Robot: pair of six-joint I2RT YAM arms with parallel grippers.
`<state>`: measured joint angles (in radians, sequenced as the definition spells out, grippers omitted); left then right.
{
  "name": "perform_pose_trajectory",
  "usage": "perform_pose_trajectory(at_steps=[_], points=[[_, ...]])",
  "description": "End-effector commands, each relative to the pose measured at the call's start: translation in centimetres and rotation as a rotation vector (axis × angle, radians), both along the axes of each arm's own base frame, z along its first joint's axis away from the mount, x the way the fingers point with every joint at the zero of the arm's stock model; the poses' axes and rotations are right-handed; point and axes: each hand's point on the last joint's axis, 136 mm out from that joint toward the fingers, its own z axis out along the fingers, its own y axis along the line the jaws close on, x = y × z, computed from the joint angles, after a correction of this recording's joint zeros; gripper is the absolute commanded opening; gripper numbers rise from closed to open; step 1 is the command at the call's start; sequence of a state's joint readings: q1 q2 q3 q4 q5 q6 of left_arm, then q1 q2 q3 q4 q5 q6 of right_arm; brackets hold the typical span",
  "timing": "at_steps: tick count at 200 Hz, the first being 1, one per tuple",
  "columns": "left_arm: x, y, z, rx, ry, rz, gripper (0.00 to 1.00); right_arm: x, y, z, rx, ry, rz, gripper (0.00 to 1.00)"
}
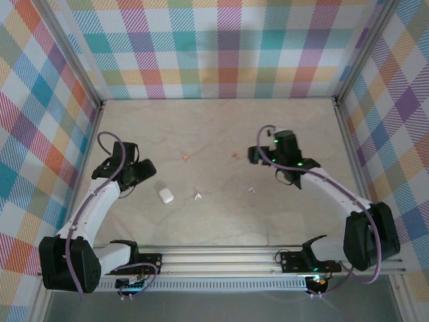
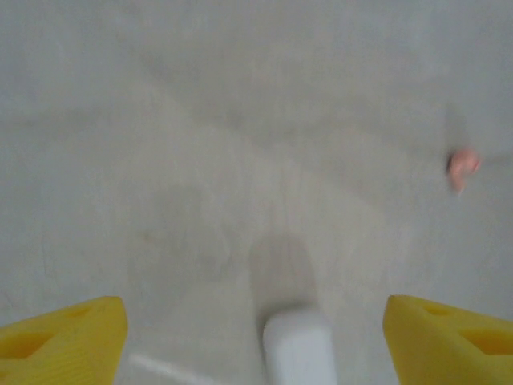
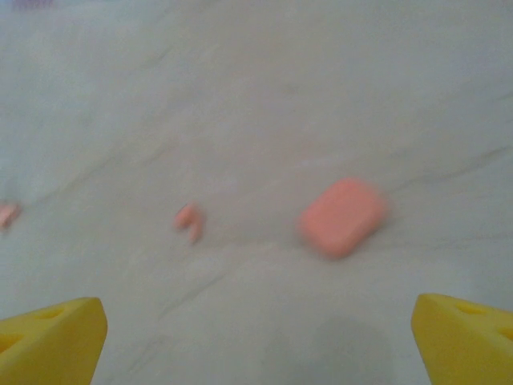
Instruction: Insert the wireless bluetooth earbuds into the charging case
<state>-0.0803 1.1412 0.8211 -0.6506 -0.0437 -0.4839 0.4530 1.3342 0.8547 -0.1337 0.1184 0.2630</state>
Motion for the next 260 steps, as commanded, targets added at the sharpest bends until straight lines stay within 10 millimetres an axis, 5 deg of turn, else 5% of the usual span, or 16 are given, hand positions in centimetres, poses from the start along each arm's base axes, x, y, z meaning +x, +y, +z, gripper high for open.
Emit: perform_pose_trajectory(at_steps=[1, 33, 80, 151, 260], points=[[-4.6, -2.9, -3.6, -0.188, 0.187, 0.024, 0.76, -3.1, 4.2, -2.3, -0.016, 0.137, 0.092, 0.96], [-6.0, -5.6, -6.1, -0.28, 0.241, -0.016, 0.6, -6.1, 8.4, -4.9, -0.013, 0.21, 0.172, 0.94], [-6.2, -7.4, -7.9, -0.312, 0.228, -0.051, 0.54, -8.0, 9.1, -8.4, 0.012, 0.308, 0.132, 0.94], [-4.3, -8.3, -8.6, -0.238, 0.278, -0.136, 0.53, -7.5, 8.2, -6.0, -0.006, 0.23, 0.107, 0.94], [-2.0, -7.2, -9.8, -0.058, 0.326, -0.149, 0.54, -8.1, 7.0, -6.1, -0.03, 0.223, 0.086, 0.97]])
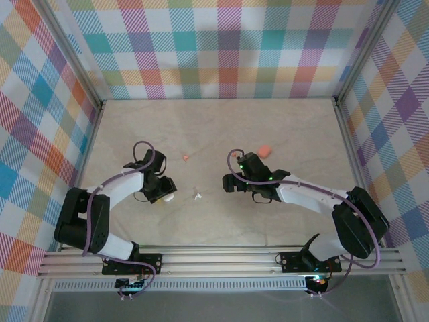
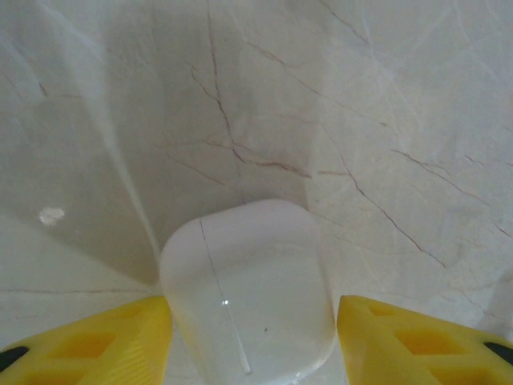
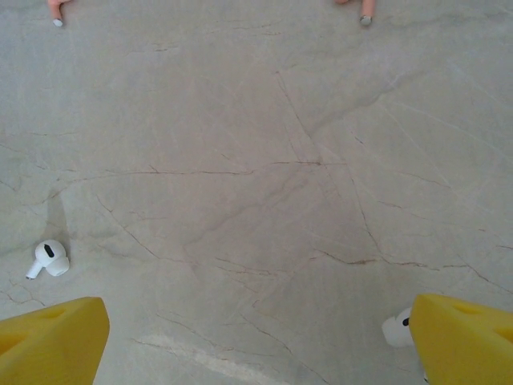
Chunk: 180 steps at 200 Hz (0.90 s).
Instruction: Insert the wireless bluetooth earbuds into the charging case
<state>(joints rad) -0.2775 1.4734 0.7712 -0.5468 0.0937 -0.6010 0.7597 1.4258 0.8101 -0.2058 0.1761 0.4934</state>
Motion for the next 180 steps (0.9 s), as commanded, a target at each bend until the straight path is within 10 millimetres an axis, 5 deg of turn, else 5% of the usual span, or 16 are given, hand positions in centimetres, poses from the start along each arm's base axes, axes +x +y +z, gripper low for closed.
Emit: perform_pose_trajectory(at_steps=[1, 83, 121, 180], points=[[0.0, 0.5, -0.4, 0.058, 0.013, -0.023, 0.54, -0.3, -0.6, 0.3, -0.018, -0.006, -0.013, 0.97], [1.1, -2.0, 0.3, 0.051, -0.061, -0.228, 0.4, 0.3, -1.1, 2.4, 0.107, 0.059, -0.082, 1.0], [2.5, -5.5, 3.5, 0.016, -0.204, -0.396, 0.36, 0.4, -1.7, 4.9, 0.214, 0.104, -0.058, 1.0], [3.7, -13.8, 12.0, -0.129, -0.552, -0.765, 0.34, 0.0, -1.1, 10.2, 0.455, 0.199, 0.091, 0.93]])
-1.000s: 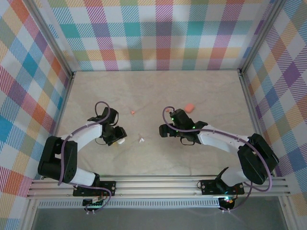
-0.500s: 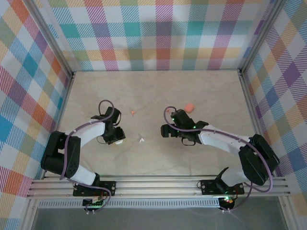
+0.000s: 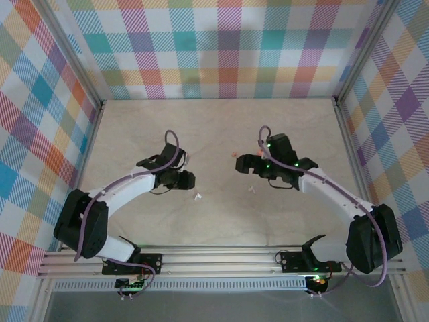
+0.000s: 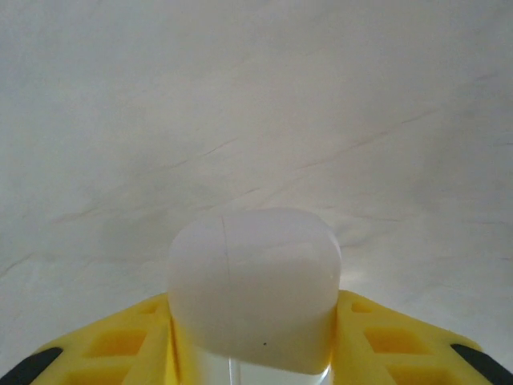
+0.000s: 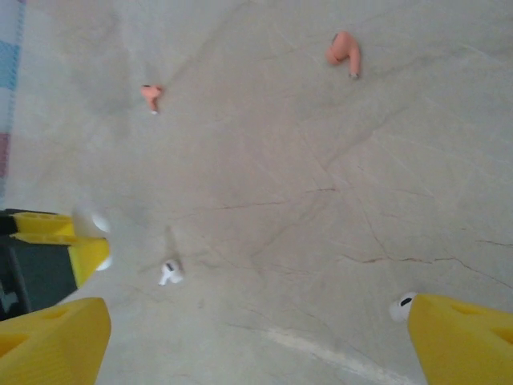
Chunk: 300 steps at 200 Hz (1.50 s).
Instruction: Insert the wireless bluetooth earbuds into the charging case
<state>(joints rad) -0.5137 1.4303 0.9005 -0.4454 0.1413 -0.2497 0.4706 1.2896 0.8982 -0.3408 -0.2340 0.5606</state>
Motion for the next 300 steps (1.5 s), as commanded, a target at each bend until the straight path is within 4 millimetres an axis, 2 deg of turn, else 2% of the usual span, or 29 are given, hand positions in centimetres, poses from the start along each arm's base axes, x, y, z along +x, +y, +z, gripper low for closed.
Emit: perform_pose_trajectory(at_steps=[1, 28, 47, 69, 112, 142, 202, 217, 247, 277, 287, 300], points=[[1.1, -4.1, 5.6, -0.116, -0.207, -0.208, 0.34, -1.8, 2.1, 3.5, 0.135, 0.028, 0.163, 0.93], [1.5, -6.9, 9.4, -0.185, -0.364, -0.345, 0.32, -2.4, 3.8, 5.2, 0.199, 0.059, 0.272, 0.91], [1.0, -8.4, 10.9, -0.213, -0.421, -0.453, 0.31, -2.7, 4.8, 5.9, 0.26, 0.1, 0.321, 0.89], [-0.7, -9.8, 12.1, -0.237, -0.465, -0.608, 0.31, -2.8, 5.9, 6.5, 0.318, 0.142, 0.367, 0.89], [-1.2, -11.0, 13.1, -0.218, -0.557, -0.709, 0.31, -3.2, 6.5, 7.1, 0.347, 0.171, 0.415, 0.83], [-1.1, -11.9, 13.3, -0.212, -0.568, -0.749, 0.3, -2.9, 6.8, 6.8, 0.357, 0.178, 0.426, 0.68], [-1.1, -12.7, 14.2, -0.207, -0.585, -0.785, 0.3, -3.0, 7.7, 6.2, 0.344, 0.203, 0.448, 0.69], [-1.3, -12.7, 14.4, -0.207, -0.595, -0.793, 0.3, -3.1, 7.8, 6.0, 0.343, 0.208, 0.456, 0.66], [-1.4, -12.7, 14.4, -0.198, -0.608, -0.806, 0.3, -3.0, 8.1, 6.3, 0.356, 0.209, 0.472, 0.52], [-1.4, -12.9, 14.1, -0.19, -0.623, -0.818, 0.31, -3.2, 8.5, 6.6, 0.38, 0.21, 0.506, 0.42], [-1.4, -12.9, 14.0, -0.183, -0.624, -0.82, 0.32, -3.3, 8.6, 6.6, 0.386, 0.217, 0.515, 0.35], [-1.5, -12.8, 13.9, -0.174, -0.62, -0.821, 0.34, -3.4, 8.6, 6.6, 0.396, 0.216, 0.523, 0.21]])
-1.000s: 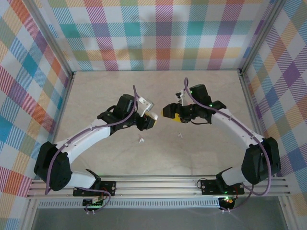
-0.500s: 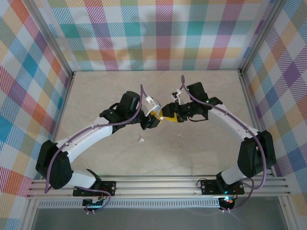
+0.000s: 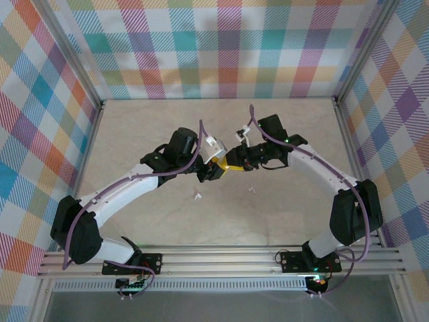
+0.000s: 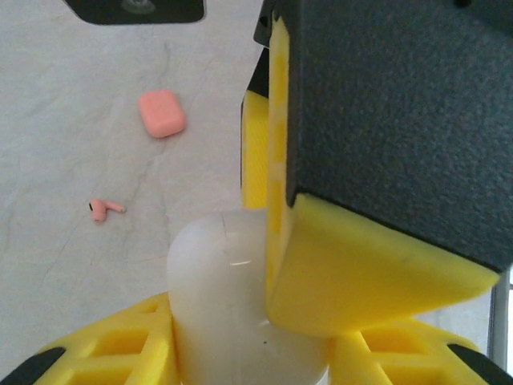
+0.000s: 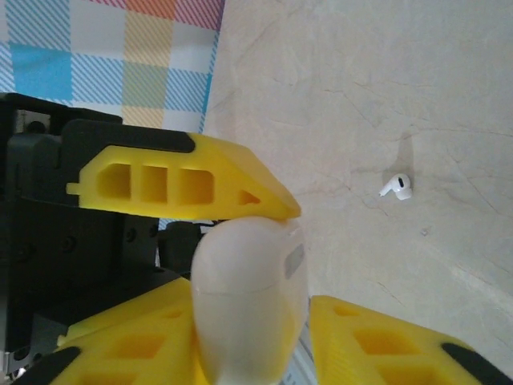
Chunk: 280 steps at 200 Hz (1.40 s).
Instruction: Insert the wireless bluetooth earbuds into the charging case
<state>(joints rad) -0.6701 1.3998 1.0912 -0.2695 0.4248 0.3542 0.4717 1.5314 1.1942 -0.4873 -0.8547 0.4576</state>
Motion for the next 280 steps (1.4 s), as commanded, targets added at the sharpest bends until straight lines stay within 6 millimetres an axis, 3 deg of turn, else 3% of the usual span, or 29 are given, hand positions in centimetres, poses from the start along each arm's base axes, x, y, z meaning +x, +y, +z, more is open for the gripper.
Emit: perform_pose_trajectory(at_steps=[1, 16, 39, 54, 65, 68, 97, 138, 170, 197, 220, 280], points=[[-0.3, -0.9, 1.4, -0.017, -0.058, -0.04, 0.35, -0.4, 0.7, 0.7, 0.042, 0.003, 0.052, 0.2], [-0.4, -0.6, 1.4, -0.01, -0.06, -0.034, 0.37, -0.4, 0.8, 0.9, 0.056, -0.006, 0.055, 0.03], [0.2, -0.1, 1.5, -0.005, -0.062, 0.023, 0.51, -0.3, 0.7, 1.2, 0.068, -0.048, 0.047, 0.0], [1.0, 0.7, 2.2, -0.011, -0.062, 0.112, 0.74, -0.1, 0.5, 1.6, 0.071, -0.109, 0.033, 0.0], [1.3, 1.4, 3.0, -0.02, -0.062, 0.171, 0.98, 0.2, 0.3, 2.0, 0.07, -0.16, 0.017, 0.0], [1.4, 1.6, 3.3, -0.025, -0.064, 0.186, 1.0, 0.3, 0.2, 2.2, 0.069, -0.183, 0.01, 0.0], [1.6, 3.4, 6.6, -0.109, -0.062, 0.313, 1.0, 1.2, -0.3, 3.8, 0.086, -0.342, -0.044, 0.0], [1.9, 6.5, 8.5, -0.2, 0.063, 0.562, 1.0, 1.5, -1.0, 6.7, 0.163, -0.584, -0.096, 0.0], [-0.8, 5.5, 8.7, -0.249, 0.145, 0.442, 1.0, 0.9, -1.6, 9.0, 0.266, -0.754, -0.138, 0.0], [-2.2, 4.7, 11.4, -0.472, 0.178, 0.326, 1.0, 0.1, -1.3, 10.1, 0.33, -0.765, -0.113, 0.0], [-2.3, 4.4, 14.0, -0.627, 0.242, 0.25, 0.96, 0.1, -1.1, 11.4, 0.406, -0.731, -0.124, 0.0], [-1.6, 3.1, 18.2, -0.869, 0.331, 0.085, 0.8, 0.5, -0.6, 15.4, 0.606, -0.648, -0.151, 0.0]])
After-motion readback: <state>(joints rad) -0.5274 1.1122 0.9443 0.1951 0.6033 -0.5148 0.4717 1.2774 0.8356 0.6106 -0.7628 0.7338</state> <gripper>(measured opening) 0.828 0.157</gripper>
